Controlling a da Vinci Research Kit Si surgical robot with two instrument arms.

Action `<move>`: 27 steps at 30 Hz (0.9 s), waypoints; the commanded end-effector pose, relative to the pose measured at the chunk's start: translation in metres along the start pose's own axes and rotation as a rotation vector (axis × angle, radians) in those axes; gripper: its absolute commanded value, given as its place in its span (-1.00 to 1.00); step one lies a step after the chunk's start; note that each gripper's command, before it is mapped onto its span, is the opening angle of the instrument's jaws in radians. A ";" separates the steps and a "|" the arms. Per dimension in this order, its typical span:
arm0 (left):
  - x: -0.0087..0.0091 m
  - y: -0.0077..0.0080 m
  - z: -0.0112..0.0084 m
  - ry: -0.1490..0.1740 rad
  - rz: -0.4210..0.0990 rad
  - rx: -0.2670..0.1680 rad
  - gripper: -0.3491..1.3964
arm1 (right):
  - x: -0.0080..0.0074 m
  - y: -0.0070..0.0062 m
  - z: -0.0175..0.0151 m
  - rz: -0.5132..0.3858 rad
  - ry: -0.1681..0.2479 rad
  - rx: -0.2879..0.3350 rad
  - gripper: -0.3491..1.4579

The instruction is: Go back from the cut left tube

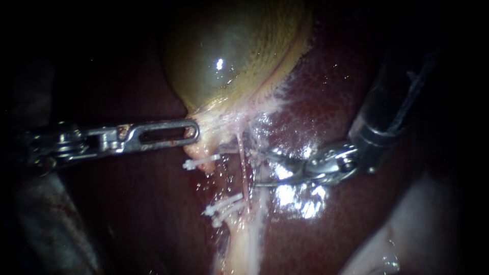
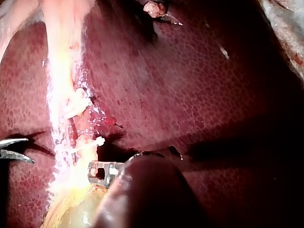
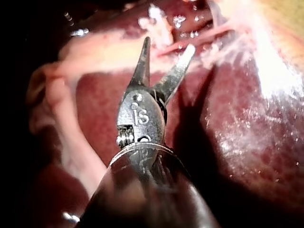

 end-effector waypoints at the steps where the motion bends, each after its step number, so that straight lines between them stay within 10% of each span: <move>1: 0.0000 0.0000 0.0001 0.001 0.000 0.001 -1.00 | 0.0001 0.0003 -0.0004 -0.005 0.004 -0.014 0.86; 10: -0.0001 0.0000 0.0007 0.002 0.001 0.000 -1.00 | -0.0002 0.0026 -0.0023 -0.058 0.017 -0.121 0.95; 27: -0.0006 0.0000 0.0046 0.009 0.003 -0.001 -1.00 | -0.0005 0.0027 -0.0022 -0.054 0.017 -0.124 0.95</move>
